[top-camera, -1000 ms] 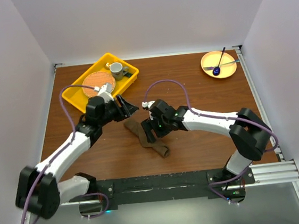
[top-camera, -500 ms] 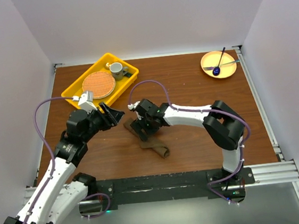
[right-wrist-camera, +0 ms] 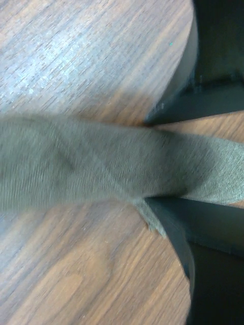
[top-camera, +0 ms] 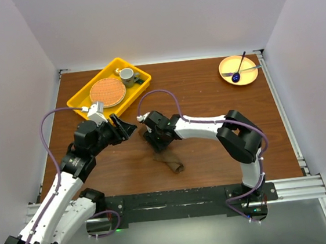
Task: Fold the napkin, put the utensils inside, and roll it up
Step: Neatly place the rolled napkin to the corner
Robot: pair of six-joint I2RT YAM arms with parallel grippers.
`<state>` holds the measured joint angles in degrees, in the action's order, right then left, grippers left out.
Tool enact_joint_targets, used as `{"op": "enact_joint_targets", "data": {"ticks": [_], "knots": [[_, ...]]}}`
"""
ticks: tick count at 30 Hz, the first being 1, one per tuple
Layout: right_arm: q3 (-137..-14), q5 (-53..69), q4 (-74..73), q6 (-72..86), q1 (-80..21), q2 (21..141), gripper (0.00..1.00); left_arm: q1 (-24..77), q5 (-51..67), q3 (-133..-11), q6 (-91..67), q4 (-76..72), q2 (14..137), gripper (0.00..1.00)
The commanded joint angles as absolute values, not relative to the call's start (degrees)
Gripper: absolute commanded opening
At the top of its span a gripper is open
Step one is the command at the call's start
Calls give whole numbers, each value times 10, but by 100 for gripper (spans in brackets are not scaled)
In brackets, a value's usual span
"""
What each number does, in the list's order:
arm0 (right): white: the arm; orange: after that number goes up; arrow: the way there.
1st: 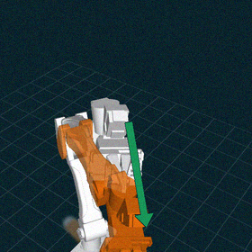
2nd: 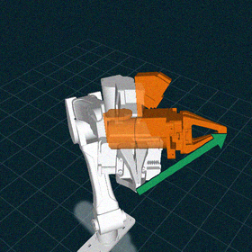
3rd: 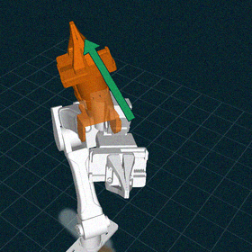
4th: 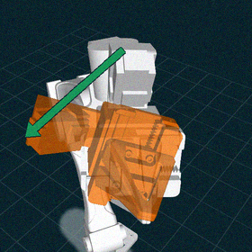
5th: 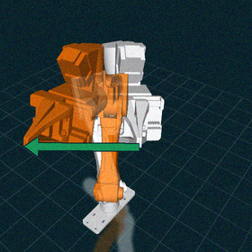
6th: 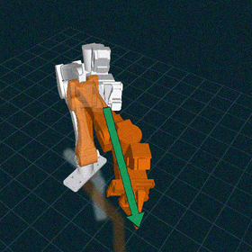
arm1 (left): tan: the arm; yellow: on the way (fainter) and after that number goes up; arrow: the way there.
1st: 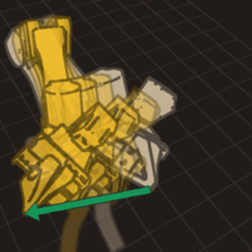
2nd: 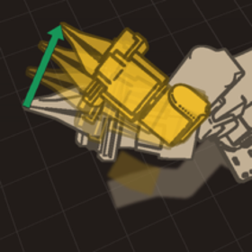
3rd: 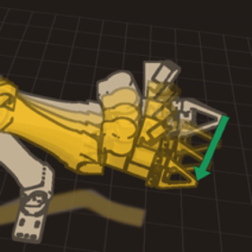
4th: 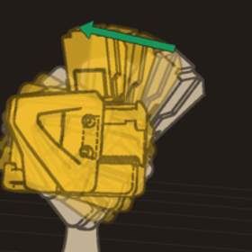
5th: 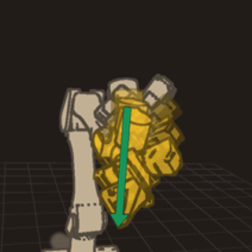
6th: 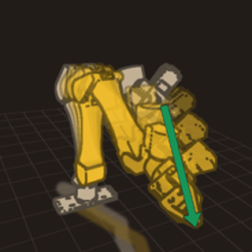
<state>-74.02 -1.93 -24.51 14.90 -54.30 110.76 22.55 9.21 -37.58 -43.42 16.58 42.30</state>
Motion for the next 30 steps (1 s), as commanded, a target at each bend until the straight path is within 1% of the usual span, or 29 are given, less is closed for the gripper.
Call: {"op": "enact_joint_targets", "data": {"ticks": [1,3,6,7,9,12,13,14,16,19,25,26,30], "knots": [[-732,-2,-223,182,-545,1121,47,222,111,-366,-433,152,421,62],[-722,13,-214,198,-545,1117,42,222,121,-360,-435,149,427,62],[-701,18,-190,233,-541,1108,39,222,140,-349,-444,138,434,62],[-694,25,-180,243,-537,1103,36,222,142,-346,-448,132,434,62],[-660,47,-139,283,-520,1086,34,222,152,-340,-451,125,437,62],[-606,88,-70,340,-483,1060,25,222,160,-338,-454,118,440,62],[-593,102,-54,353,-472,1054,21,222,163,-338,-454,118,441,62],[-565,109,-23,366,-462,1047,19,222,163,-338,-454,116,442,62],[-515,137,38,411,-422,1021,18,222,169,-335,-455,112,443,62],[-452,147,103,468,-366,981,17,221,178,-325,-460,102,444,62],[-343,130,191,565,-244,887,16,222,196,-315,-468,80,451,62],[-332,131,197,579,-206,877,16,222,201,-315,-469,75,452,62],[-291,155,248,606,-113,847,17,222,207,-312,-474,65,452,62]]}}
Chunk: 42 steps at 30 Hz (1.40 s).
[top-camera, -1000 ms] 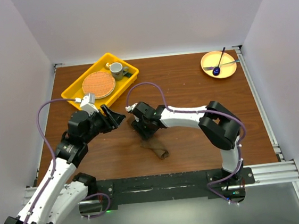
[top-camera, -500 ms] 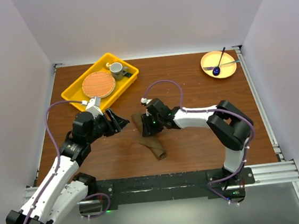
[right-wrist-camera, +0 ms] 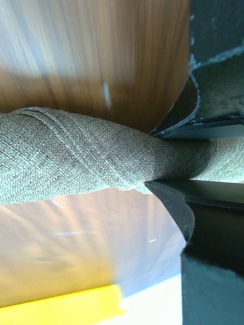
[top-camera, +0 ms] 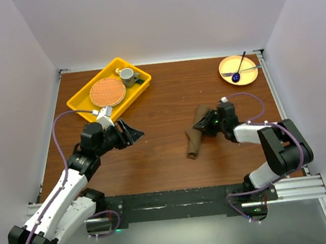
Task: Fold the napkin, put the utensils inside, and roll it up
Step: Neatly place the rolled napkin to the corner
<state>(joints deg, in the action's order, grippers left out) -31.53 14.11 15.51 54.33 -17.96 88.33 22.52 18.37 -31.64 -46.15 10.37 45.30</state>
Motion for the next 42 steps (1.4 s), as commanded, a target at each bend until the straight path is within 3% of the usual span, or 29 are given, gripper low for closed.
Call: {"op": "enact_joint_targets", "data": {"ticks": [1,10,16,23,26,27,33,42], "knots": [[-274,164,266,612,-73,848,17,222,210,-309,-475,62,453,62],[-253,250,385,598,154,897,16,222,231,-301,-477,43,459,62],[-309,286,464,620,203,1004,16,222,242,-297,-474,29,472,62],[-367,281,486,589,213,1078,26,222,248,-294,-470,12,485,62],[-379,268,439,567,213,1080,35,222,253,-289,-473,9,489,62],[-380,265,426,561,214,1078,43,222,253,-288,-473,9,490,62],[-382,236,344,512,213,1066,57,222,259,-286,-476,-11,486,61],[-366,232,299,474,213,1038,63,222,267,-290,-476,-6,475,61]]}}
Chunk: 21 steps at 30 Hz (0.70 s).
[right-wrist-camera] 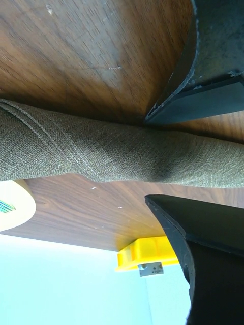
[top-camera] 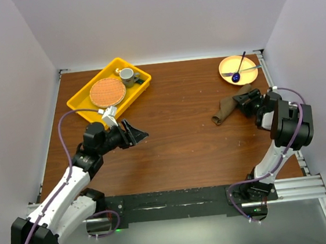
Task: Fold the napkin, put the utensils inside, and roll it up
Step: Neatly place the rolled napkin to the corner
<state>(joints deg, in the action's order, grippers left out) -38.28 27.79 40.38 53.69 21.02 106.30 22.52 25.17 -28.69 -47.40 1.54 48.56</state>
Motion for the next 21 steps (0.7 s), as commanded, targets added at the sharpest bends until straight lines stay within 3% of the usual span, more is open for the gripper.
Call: {"op": "enact_joint_targets", "data": {"ticks": [1,8,13,16,18,21], "knots": [[-365,215,278,462,213,1025,67,222,267,-291,-475,-4,475,61],[-364,106,-27,346,210,818,80,223,296,-316,-425,24,482,66],[-340,110,-202,285,182,566,81,237,301,-355,-368,82,509,73],[-370,99,-258,286,77,454,81,294,267,-370,-384,83,496,75],[-395,66,-315,328,-47,423,81,339,207,-379,-395,87,479,75],[-455,106,-390,351,-98,391,82,405,137,-396,-413,108,453,76]]}}
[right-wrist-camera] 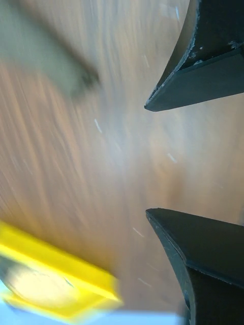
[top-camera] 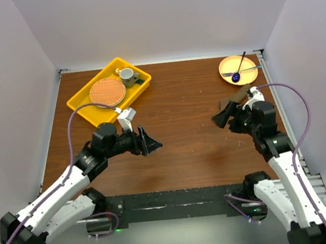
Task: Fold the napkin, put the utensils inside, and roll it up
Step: Neatly place the rolled napkin to the corner
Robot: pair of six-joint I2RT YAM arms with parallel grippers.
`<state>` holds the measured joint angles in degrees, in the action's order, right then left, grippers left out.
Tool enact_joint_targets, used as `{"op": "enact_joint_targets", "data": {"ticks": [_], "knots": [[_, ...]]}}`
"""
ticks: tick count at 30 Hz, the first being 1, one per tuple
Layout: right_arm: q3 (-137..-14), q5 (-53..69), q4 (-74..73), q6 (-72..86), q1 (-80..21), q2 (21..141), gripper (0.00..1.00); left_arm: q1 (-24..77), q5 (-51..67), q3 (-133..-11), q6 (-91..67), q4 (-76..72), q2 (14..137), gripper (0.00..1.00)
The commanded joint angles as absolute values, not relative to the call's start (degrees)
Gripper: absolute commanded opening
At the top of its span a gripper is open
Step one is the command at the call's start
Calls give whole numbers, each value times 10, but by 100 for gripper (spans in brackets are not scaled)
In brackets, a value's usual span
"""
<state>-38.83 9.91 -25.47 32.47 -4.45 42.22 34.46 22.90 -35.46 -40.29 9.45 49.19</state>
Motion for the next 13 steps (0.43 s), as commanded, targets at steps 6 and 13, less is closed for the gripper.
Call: {"op": "enact_joint_targets", "data": {"ticks": [6,13], "knots": [[-542,186,-460,366,-98,266,98,425,119,-388,-443,118,347,76],[-516,231,-432,416,-98,186,98,425,114,-384,-472,123,281,78]]}}
